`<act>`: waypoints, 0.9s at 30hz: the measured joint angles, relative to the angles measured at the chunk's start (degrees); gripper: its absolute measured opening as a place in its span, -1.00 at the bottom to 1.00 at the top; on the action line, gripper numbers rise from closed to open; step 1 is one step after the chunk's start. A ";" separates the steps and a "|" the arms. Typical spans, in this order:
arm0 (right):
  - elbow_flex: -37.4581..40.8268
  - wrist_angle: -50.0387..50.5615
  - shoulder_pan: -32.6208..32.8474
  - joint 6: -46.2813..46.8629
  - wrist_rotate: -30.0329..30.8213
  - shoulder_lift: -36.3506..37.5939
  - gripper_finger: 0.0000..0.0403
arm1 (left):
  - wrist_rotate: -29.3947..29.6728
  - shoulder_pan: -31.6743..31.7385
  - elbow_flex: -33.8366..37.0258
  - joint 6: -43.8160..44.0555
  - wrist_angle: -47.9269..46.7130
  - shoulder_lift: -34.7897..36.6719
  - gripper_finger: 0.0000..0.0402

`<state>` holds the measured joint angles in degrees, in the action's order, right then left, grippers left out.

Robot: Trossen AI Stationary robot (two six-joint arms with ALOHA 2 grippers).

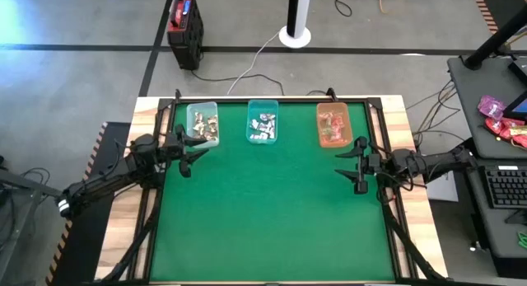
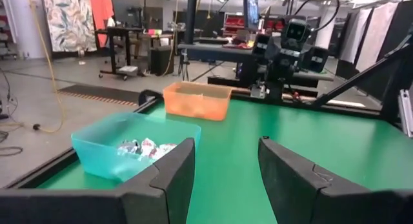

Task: Sort candy by brand, put in halloween buckets
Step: Return to Home Position

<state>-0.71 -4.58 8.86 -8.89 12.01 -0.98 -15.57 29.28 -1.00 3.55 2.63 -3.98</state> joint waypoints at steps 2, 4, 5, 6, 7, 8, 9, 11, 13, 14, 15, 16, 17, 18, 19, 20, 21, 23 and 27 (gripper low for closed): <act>0.00 -0.02 0.00 -0.20 -0.02 -0.44 0.09 | 0.04 0.00 -0.04 0.00 -0.15 -0.32 -0.23; -0.01 0.06 0.00 0.21 0.00 -1.10 0.09 | 0.02 0.00 -0.06 0.00 -0.01 -0.76 -0.23; -0.01 0.09 0.00 0.53 0.00 -1.25 0.09 | 0.04 0.00 -0.06 0.00 -0.18 -0.87 -0.23; -0.01 0.03 0.00 1.23 -0.02 -1.47 0.09 | 0.02 0.00 -0.06 0.00 -0.10 -1.02 -0.23; -0.01 0.03 0.00 1.89 -0.01 -1.62 0.09 | 0.02 0.00 -0.06 0.00 -0.05 -1.21 -0.23; 0.00 0.05 0.00 2.47 -0.01 -1.78 0.09 | 0.04 0.00 -0.06 0.00 -0.16 -1.37 -0.23; -0.02 0.09 0.00 3.19 0.00 -1.85 0.09 | 0.02 0.00 -0.06 0.00 -0.22 -1.48 -0.23; 0.00 0.07 0.00 4.12 0.00 -1.81 0.09 | 0.04 0.00 -0.06 0.00 -0.03 -1.70 -0.23; 0.00 0.05 0.00 5.02 0.00 -1.81 0.09 | 0.02 0.00 -0.06 0.00 -0.17 -1.85 -0.23; 0.00 0.05 0.00 5.36 0.00 -1.81 0.09 | 0.02 0.00 -0.06 0.00 -0.14 -1.90 -0.23; -0.01 0.05 0.00 5.79 0.00 -1.81 0.09 | 0.04 0.00 -0.06 0.00 -0.09 -1.96 -0.23; -0.01 0.05 0.00 5.89 0.00 -1.81 0.09 | 0.02 0.00 -0.06 0.00 -0.13 -2.00 -0.23; 0.00 0.05 0.00 5.88 0.00 -1.82 0.09 | 0.02 0.00 -0.06 0.02 -0.16 -2.00 -0.23; 0.00 0.05 0.00 5.90 0.00 -1.81 0.09 | 0.02 0.00 -0.06 0.00 -0.10 -2.00 -0.23; -0.02 0.05 0.00 5.90 0.00 -1.81 0.09 | 0.02 0.00 -0.06 0.00 -0.09 -2.00 -0.23; 0.00 0.05 0.00 5.90 0.00 -1.81 0.09 | 0.02 0.00 -0.06 0.01 -0.11 -2.00 -0.23; 0.00 0.05 0.00 5.90 0.00 -1.81 0.09 | 0.02 0.00 -0.06 0.01 -0.12 -2.00 -0.23; -0.02 0.05 0.00 5.90 0.00 -1.81 0.09 | 0.02 0.00 -0.06 0.02 -0.09 -2.00 -0.23; -0.02 0.05 0.00 5.88 0.00 -1.81 0.09 | 0.02 0.00 -0.06 0.01 -0.08 -2.04 -0.23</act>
